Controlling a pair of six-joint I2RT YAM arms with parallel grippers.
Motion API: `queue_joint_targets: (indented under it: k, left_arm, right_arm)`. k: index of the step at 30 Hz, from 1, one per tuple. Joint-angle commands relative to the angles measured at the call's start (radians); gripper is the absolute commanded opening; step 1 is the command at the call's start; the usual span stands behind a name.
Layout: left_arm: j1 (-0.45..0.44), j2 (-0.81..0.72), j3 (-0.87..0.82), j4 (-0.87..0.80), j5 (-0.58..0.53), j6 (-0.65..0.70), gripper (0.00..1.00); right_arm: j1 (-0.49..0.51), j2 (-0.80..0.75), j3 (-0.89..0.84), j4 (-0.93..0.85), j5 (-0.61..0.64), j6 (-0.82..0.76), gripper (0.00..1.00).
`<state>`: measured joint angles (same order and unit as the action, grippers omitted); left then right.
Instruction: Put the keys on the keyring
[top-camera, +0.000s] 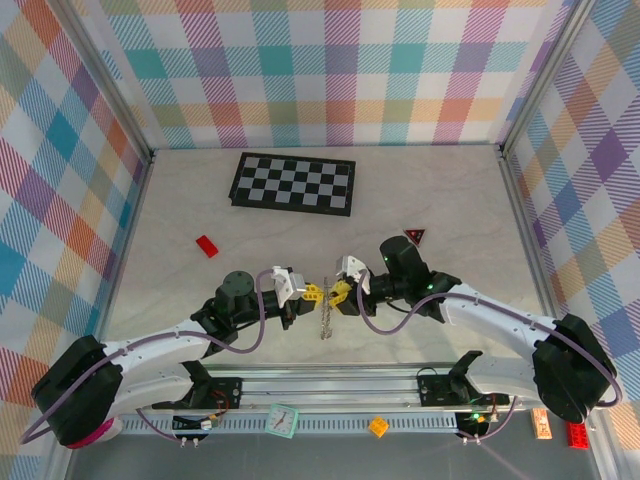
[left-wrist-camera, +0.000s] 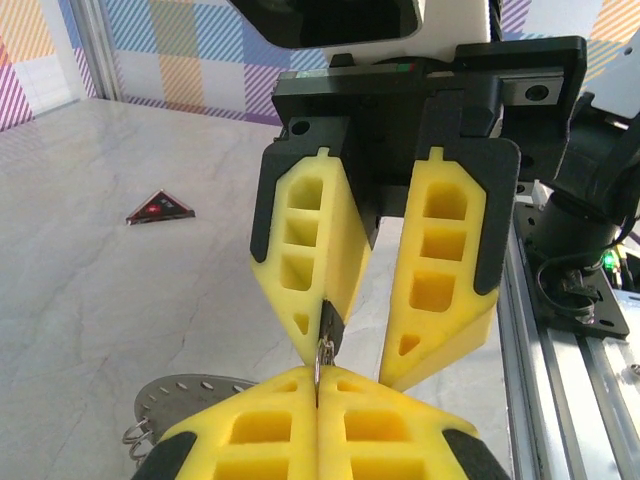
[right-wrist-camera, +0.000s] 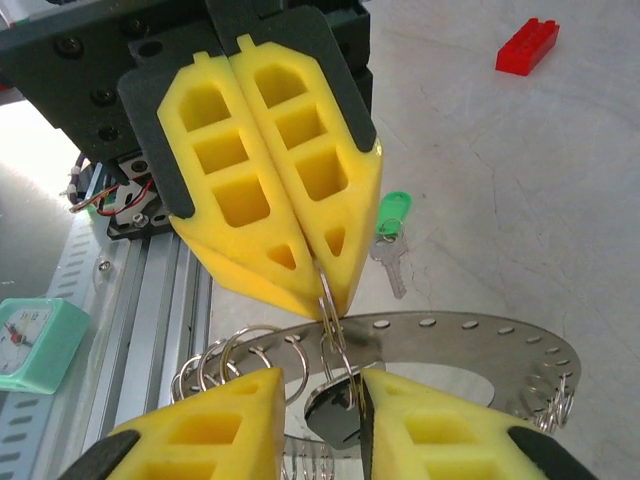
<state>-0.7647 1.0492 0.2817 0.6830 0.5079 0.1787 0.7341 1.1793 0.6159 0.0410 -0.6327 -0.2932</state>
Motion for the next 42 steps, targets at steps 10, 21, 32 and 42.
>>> queue_joint_targets:
  k: [10, 21, 32, 42]
  left_arm:
    - [-0.009, 0.021, -0.009, 0.122, 0.027, -0.031, 0.00]
    - [-0.010, 0.006, -0.008, 0.087, -0.025, -0.035, 0.18]
    - [-0.013, -0.059, 0.109, -0.349, -0.021, 0.130, 0.32]
    - [-0.013, -0.030, 0.143, -0.362, 0.020, 0.153, 0.28]
  right_arm:
    - [0.007, 0.016, -0.004, 0.116, -0.039, 0.034, 0.22]
    - [0.007, 0.016, 0.019, 0.063, -0.014, -0.002, 0.00]
    - [0.023, 0.029, 0.164, -0.295, 0.052, -0.173, 0.00]
    - [0.064, 0.080, 0.262, -0.418, 0.076, -0.253, 0.00]
